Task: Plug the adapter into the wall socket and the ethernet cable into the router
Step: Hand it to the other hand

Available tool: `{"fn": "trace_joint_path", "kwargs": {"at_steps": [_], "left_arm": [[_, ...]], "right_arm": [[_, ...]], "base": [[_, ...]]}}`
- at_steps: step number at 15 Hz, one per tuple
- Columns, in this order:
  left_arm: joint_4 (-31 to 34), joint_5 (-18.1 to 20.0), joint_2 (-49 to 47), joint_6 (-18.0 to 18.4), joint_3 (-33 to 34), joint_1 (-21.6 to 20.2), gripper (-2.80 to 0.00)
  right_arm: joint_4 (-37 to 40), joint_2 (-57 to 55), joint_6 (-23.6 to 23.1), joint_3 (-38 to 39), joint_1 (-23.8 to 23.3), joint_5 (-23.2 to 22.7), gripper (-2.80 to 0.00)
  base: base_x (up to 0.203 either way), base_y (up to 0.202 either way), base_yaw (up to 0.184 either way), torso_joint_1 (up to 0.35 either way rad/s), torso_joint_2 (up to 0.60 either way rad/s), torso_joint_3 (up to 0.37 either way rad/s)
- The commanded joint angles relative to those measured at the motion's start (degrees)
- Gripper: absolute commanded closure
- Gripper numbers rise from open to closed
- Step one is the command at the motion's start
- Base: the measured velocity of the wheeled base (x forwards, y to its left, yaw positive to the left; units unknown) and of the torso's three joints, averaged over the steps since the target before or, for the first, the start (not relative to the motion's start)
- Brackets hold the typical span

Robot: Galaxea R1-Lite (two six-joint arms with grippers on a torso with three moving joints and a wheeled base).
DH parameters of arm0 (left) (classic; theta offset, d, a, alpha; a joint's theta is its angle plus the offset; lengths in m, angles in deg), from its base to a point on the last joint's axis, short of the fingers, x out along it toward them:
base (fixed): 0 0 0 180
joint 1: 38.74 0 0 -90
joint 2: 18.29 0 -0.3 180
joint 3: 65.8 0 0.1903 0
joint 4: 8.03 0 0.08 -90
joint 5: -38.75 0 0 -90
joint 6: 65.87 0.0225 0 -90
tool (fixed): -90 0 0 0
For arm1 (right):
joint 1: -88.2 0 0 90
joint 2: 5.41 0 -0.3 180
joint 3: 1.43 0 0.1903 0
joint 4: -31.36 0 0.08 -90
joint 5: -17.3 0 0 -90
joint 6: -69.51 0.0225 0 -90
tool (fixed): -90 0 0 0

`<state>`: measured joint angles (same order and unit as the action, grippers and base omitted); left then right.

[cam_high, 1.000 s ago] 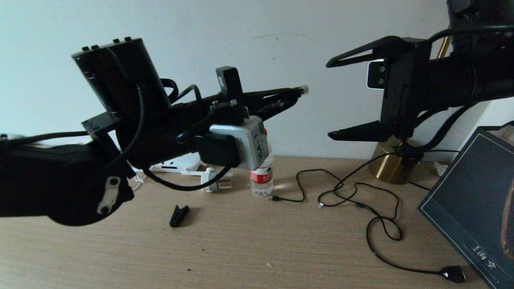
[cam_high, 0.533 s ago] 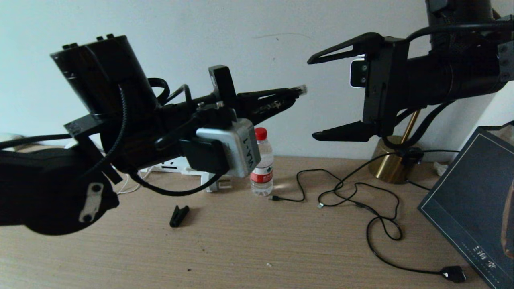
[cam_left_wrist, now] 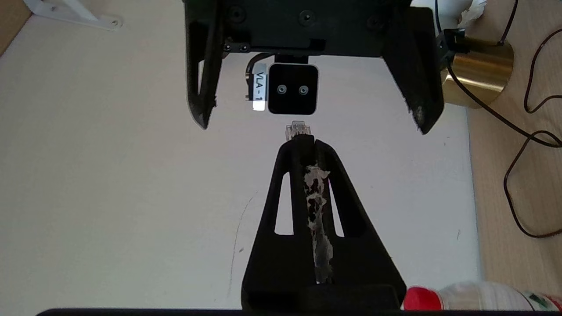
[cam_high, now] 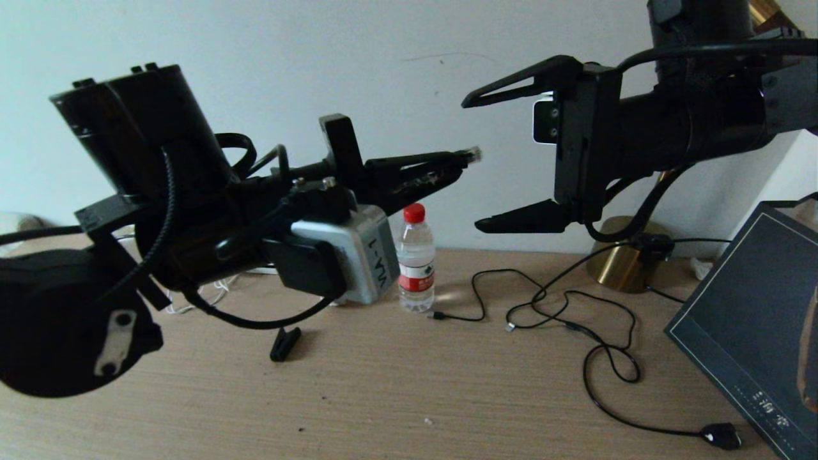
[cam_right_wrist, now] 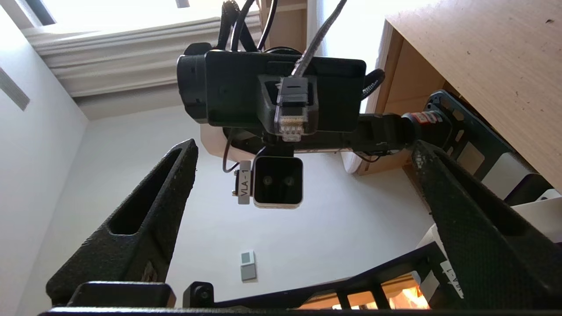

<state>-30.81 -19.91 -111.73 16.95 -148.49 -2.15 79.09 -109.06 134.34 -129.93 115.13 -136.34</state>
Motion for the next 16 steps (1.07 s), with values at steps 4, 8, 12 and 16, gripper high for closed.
{"fn": "trace_joint_path", "kwargs": {"at_steps": [4,8,12,16], "left_arm": [[-0.26,0.12,1.07,0.29,0.61,-0.03,0.0],[-0.35,0.12,0.72,-0.56,0.52,0.05,0.0],[-0.7,0.03,0.8,-0.57,0.61,0.06,0.0],[-0.7,0.03,1.07,-0.65,0.7,0.32,0.0]], "right_arm": [[0.16,-0.51,0.39,-0.07,0.87,0.05,0.0],[0.16,-0.59,0.39,-0.07,0.93,0.53,0.0],[0.16,-0.68,0.39,-0.07,0.93,0.53,0.0],[0.16,-0.59,0.47,0.02,0.93,0.53,0.0]], "base": [[0.0,0.0,0.0,0.0,0.0,0.0],[0.0,0.0,0.0,0.0,0.0,0.0],[0.0,0.0,0.0,0.0,0.0,0.0],[0.0,0.0,0.0,0.0,0.0,0.0]]}}
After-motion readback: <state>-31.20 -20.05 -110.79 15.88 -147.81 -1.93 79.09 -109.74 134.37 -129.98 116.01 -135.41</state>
